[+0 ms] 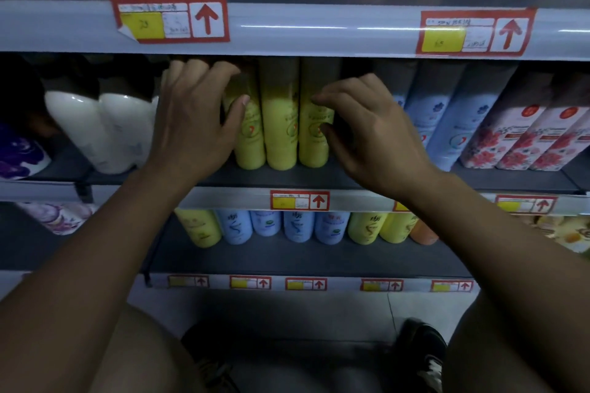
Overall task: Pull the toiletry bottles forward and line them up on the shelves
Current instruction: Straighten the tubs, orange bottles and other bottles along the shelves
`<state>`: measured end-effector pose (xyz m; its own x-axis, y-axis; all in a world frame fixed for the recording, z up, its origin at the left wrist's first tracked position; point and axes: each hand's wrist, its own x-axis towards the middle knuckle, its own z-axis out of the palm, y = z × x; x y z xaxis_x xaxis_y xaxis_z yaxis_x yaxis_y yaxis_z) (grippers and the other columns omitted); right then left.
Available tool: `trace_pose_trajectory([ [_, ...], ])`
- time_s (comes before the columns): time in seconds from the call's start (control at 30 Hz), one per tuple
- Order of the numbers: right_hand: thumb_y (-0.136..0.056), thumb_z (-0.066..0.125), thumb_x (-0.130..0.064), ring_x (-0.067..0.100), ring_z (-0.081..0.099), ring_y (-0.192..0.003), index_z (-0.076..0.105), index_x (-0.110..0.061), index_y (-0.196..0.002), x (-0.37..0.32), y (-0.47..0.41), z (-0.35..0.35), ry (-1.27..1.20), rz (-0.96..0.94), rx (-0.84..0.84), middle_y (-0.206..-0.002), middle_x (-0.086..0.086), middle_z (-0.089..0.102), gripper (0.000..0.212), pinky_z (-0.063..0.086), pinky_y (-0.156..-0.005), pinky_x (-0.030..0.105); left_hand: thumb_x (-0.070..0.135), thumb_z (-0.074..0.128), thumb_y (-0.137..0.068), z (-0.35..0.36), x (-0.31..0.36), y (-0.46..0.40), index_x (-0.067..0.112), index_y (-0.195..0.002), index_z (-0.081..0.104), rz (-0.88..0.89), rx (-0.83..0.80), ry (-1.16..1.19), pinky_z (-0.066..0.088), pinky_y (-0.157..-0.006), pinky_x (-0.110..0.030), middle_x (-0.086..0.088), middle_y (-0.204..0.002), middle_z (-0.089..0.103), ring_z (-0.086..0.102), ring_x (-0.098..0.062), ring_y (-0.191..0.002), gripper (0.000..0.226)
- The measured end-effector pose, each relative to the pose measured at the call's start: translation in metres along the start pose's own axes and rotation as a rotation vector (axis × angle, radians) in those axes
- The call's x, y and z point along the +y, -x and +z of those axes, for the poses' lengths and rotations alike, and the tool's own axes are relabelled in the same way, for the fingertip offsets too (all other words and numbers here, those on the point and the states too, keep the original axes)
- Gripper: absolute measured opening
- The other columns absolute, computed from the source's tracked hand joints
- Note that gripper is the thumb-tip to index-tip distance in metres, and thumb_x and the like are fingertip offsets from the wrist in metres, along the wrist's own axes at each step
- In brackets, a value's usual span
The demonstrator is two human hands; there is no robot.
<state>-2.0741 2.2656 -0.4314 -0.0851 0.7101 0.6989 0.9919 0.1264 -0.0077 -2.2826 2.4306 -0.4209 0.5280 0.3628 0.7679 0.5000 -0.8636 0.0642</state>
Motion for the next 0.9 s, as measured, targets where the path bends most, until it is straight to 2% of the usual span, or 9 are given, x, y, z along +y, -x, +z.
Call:
trace_pose_trajectory([
  [0.2, -0.097, 0.058, -0.014, 0.033, 0.055, -0.113, 0.053, -0.002, -0.141, -0.019, -0.011, 0.02, -0.04, 0.061, 0.026, -0.136, 0.013, 0.055, 0.045, 0.049, -0.088, 0.042, 0.026, 0.065, -0.095, -0.005, -0.019, 0.009, 0.005, -0.096, 0.052, -0.16, 0.023, 0.029, 0.035, -0.079, -0.042, -0.021, -0.1, 0.051, 0.047, -0.038, -0.099, 0.026],
  [0.3, -0.097, 0.055, -0.017, 0.034, 0.058, -0.104, 0.051, -0.001, -0.141, -0.024, -0.018, 0.027, -0.045, 0.111, 0.061, -0.129, 0.016, 0.055, 0.047, 0.05, -0.082, 0.042, 0.027, 0.065, -0.096, -0.006, -0.026, 0.009, 0.007, -0.092, 0.05, -0.179, 0.016, 0.044, 0.033, -0.078, -0.041, -0.021, -0.099, 0.052, 0.047, -0.038, -0.099, 0.025],
  [0.37, -0.098, 0.053, -0.02, 0.035, 0.057, -0.094, 0.054, -0.003, -0.132, -0.025, -0.024, 0.03, -0.031, 0.148, 0.095, -0.116, 0.016, 0.055, 0.038, 0.049, -0.074, 0.044, 0.028, 0.064, -0.097, -0.006, -0.027, 0.009, 0.005, -0.094, 0.052, -0.187, 0.015, 0.045, 0.033, -0.078, -0.042, -0.022, -0.099, 0.053, 0.049, -0.039, -0.099, 0.026],
  [0.43, -0.099, 0.054, -0.023, 0.035, 0.054, -0.084, 0.056, -0.006, -0.114, -0.025, -0.031, 0.034, 0.013, 0.191, 0.132, -0.102, 0.016, 0.055, 0.022, 0.045, -0.064, 0.043, 0.029, 0.062, -0.099, -0.004, -0.026, 0.007, 0.003, -0.095, 0.053, -0.192, 0.01, 0.05, 0.031, -0.076, -0.041, -0.023, -0.098, 0.054, 0.049, -0.039, -0.099, 0.028],
  [0.5, -0.099, 0.056, -0.024, 0.038, 0.054, -0.076, 0.054, -0.007, -0.098, -0.025, -0.037, 0.038, 0.058, 0.236, 0.159, -0.091, 0.018, 0.055, 0.017, 0.038, -0.058, 0.039, 0.031, 0.061, -0.1, -0.002, -0.025, 0.005, 0.003, -0.095, 0.053, -0.195, 0.002, 0.065, 0.029, -0.075, -0.038, -0.022, -0.096, 0.053, 0.05, -0.038, -0.097, 0.029],
  [0.6, -0.1, 0.055, -0.03, 0.042, 0.057, -0.074, 0.051, -0.01, -0.087, -0.024, -0.045, 0.041, 0.08, 0.293, 0.142, -0.083, 0.021, 0.058, 0.024, 0.032, -0.058, 0.037, 0.036, 0.059, -0.101, 0.005, -0.025, 0.001, 0.012, -0.088, 0.045, -0.205, -0.022, 0.109, 0.029, -0.074, -0.036, -0.012, -0.089, 0.044, 0.044, -0.028, -0.089, 0.031],
  [0.73, -0.1, 0.049, -0.039, 0.047, 0.059, -0.075, 0.04, -0.021, -0.081, -0.021, -0.053, 0.043, 0.089, 0.316, 0.053, -0.08, 0.022, 0.062, 0.027, 0.043, -0.06, 0.044, 0.039, 0.058, -0.1, 0.015, -0.024, -0.006, 0.016, -0.078, 0.038, -0.258, -0.073, 0.13, 0.027, -0.073, -0.034, -0.007, -0.079, 0.041, 0.04, -0.023, -0.085, 0.038],
  [0.83, -0.098, 0.049, -0.038, 0.05, 0.059, -0.075, 0.042, -0.019, -0.077, -0.023, -0.058, 0.044, 0.091, 0.339, 0.049, -0.077, 0.023, 0.062, 0.029, 0.043, -0.062, 0.045, 0.038, 0.062, -0.095, 0.016, -0.02, -0.014, 0.021, -0.063, 0.03, -0.301, -0.072, 0.145, 0.024, -0.071, -0.031, 0.003, -0.064, 0.032, 0.043, -0.023, -0.076, 0.049],
  [0.9, -0.097, 0.051, -0.038, 0.052, 0.06, -0.077, 0.048, -0.016, -0.076, -0.024, -0.06, 0.046, 0.094, 0.356, 0.038, -0.079, 0.023, 0.064, 0.031, 0.045, -0.063, 0.045, 0.037, 0.066, -0.093, 0.018, -0.015, -0.018, 0.022, -0.059, 0.031, -0.333, -0.079, 0.149, 0.024, -0.068, -0.028, 0.006, -0.059, 0.032, 0.043, -0.022, -0.07, 0.051],
])
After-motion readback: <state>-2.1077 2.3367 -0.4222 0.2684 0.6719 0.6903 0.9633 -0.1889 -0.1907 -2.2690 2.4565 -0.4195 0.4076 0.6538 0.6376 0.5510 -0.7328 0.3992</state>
